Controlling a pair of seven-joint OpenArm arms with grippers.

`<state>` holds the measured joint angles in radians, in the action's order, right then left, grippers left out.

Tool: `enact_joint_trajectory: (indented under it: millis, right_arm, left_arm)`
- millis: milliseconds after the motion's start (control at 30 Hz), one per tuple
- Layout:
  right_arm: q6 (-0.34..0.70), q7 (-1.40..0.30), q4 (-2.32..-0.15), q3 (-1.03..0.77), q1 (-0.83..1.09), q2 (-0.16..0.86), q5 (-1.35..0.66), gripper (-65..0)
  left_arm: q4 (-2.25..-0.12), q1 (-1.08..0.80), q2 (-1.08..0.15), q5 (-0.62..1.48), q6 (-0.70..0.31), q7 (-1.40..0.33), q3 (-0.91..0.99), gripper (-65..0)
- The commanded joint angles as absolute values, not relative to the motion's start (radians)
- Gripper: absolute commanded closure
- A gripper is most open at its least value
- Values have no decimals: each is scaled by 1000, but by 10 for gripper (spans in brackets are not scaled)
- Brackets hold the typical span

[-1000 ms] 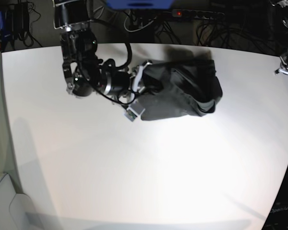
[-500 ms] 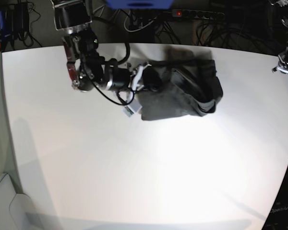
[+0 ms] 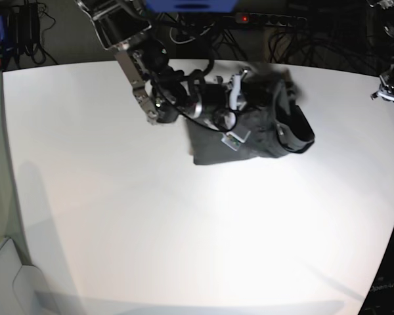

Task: Layout the t-shirt on the table in an organized manner, then fold the t-shirt properly
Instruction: 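Lower the folded end onto the strip with the right gripper and release, then grasp the bundle's end with the left gripper and fold it over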

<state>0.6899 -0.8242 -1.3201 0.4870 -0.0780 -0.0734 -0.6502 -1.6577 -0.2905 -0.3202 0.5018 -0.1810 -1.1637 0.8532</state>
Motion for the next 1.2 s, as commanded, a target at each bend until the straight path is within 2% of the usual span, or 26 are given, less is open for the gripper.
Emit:
enact_joint_trajectory:
  millis: [0, 233, 367, 500, 633, 933, 1000, 1167]
  right_arm:
    - [698, -797, -1340, 519, -108, -102, -684, -33]
    - [698, -802, -1356, 659, -170, -128, -690, -33]
    - [698, -802, -1451, 645, -170, -79, -691, -33]
    - [698, -828, -1500, 527, -179, -48, -691, -33]
    - [698, -858, -1463, 371, -214, -48, -687, -33]
    - [698, -829, -1283, 216, -203, 7, -685, -33]
    - [698, -809, -1293, 209, -179, 22, -687, -33]
    - [698, -802, -1291, 206, -156, 58, -687, -33]
  left_arm:
    - [-1679, -295, -340, 509, -183, -1155, 860, -2]
    - [-1684, -346, -340, 512, -200, -1155, 931, -2]
    - [-1685, -346, -320, 510, -351, -1165, 1001, -2]
    - [-1687, -344, -289, 512, -433, -1165, 1040, -2]
    - [-1687, -343, -254, 506, -438, -1165, 1040, -2]
    - [-1759, -309, -199, 512, -438, -1165, 1036, -14]
    - [-1776, -294, -199, 513, -438, -1188, 1027, -67]
    - [-1805, -240, -185, 513, -438, -1271, 980, -294]
